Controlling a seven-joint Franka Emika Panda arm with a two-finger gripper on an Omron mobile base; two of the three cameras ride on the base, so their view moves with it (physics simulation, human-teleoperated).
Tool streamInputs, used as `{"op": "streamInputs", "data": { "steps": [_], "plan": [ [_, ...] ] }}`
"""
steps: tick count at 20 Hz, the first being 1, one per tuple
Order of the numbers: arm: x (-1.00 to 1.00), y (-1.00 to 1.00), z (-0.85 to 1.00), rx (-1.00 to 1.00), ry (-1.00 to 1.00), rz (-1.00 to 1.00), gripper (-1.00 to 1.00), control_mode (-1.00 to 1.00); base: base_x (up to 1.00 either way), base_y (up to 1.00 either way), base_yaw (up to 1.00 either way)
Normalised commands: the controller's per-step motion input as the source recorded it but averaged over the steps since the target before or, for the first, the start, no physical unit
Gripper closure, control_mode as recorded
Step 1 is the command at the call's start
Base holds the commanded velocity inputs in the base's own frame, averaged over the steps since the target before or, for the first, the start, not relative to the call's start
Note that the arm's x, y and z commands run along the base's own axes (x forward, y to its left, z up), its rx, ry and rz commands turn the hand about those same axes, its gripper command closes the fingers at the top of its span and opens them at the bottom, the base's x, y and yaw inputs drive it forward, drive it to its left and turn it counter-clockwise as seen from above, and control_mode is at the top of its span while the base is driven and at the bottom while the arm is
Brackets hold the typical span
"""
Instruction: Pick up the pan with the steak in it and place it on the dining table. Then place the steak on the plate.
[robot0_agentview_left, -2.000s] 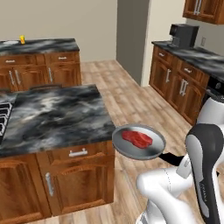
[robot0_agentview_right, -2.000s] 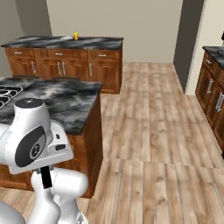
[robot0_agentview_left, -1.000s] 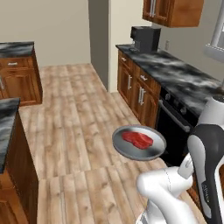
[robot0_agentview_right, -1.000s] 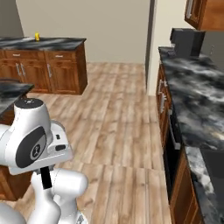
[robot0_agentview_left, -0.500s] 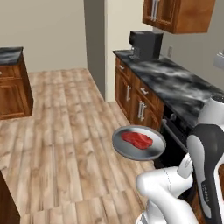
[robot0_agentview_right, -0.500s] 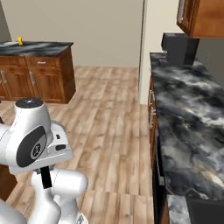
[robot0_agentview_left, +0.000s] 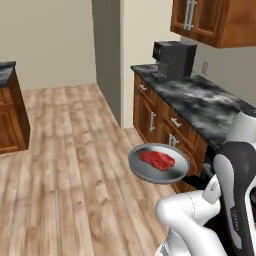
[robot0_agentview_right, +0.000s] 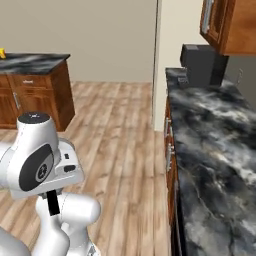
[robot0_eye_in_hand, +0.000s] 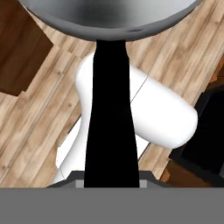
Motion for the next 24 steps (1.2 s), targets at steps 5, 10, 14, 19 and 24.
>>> {"op": "streamInputs", "data": {
  "steps": [5,10,14,19,24],
  "plan": [
    [0.0,0.0,0.0,0.0,0.0,0.0,1.0,1.0,1.0,0.0,-0.06],
    [0.0,0.0,0.0,0.0,0.0,0.0,1.0,1.0,1.0,0.19,-0.04],
    [0.0,0.0,0.0,0.0,0.0,0.0,1.0,1.0,1.0,0.41,0.0],
    [0.0,0.0,0.0,0.0,0.0,0.0,1.0,1.0,0.89,0.63,0.0],
    [0.0,0.0,0.0,0.0,0.0,0.0,1.0,1.0,0.95,0.56,0.0]
  ]
}}
